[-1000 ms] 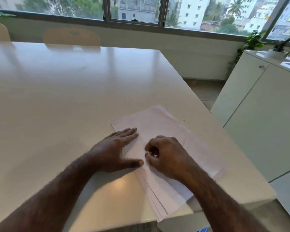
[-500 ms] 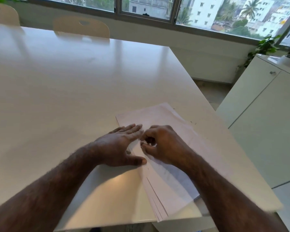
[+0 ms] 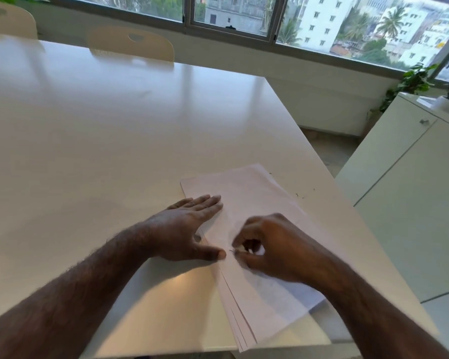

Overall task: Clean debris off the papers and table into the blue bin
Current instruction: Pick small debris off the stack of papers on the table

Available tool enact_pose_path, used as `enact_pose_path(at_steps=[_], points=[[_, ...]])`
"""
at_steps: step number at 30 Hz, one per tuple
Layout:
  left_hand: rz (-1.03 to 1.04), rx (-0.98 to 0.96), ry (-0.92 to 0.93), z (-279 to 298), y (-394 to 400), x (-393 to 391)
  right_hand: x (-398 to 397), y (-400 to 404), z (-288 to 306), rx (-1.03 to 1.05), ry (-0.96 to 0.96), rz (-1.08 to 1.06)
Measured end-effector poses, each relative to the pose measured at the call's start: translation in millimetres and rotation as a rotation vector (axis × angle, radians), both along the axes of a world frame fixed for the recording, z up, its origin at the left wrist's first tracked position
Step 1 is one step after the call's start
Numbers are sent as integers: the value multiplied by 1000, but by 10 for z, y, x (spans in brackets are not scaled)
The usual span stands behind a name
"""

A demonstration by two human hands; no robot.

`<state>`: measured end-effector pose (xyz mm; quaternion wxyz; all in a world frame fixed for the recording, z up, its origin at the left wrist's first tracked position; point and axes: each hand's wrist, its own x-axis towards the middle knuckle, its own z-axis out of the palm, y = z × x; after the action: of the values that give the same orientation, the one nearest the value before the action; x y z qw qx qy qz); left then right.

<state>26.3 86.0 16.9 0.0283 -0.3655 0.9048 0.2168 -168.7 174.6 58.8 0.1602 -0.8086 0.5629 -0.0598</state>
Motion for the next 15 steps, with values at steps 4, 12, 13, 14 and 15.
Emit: enact_pose_path(at_steps=[4, 12, 13, 14, 15], points=[[-5, 9, -8, -13, -17, 5, 147, -196, -62, -147, -54, -14], [-3, 35, -24, -41, -24, -6, 20, 60, -13, 1, -22, -15], [-2, 35, -32, -40, -23, 2, 88, -14, -15, -44, -31, -22], [-3, 36, -40, -40, -18, 6, 147, -114, -55, -106, -44, -24], [-7, 32, -48, -29, -17, 5, 201, -185, -79, -153, -64, -31]])
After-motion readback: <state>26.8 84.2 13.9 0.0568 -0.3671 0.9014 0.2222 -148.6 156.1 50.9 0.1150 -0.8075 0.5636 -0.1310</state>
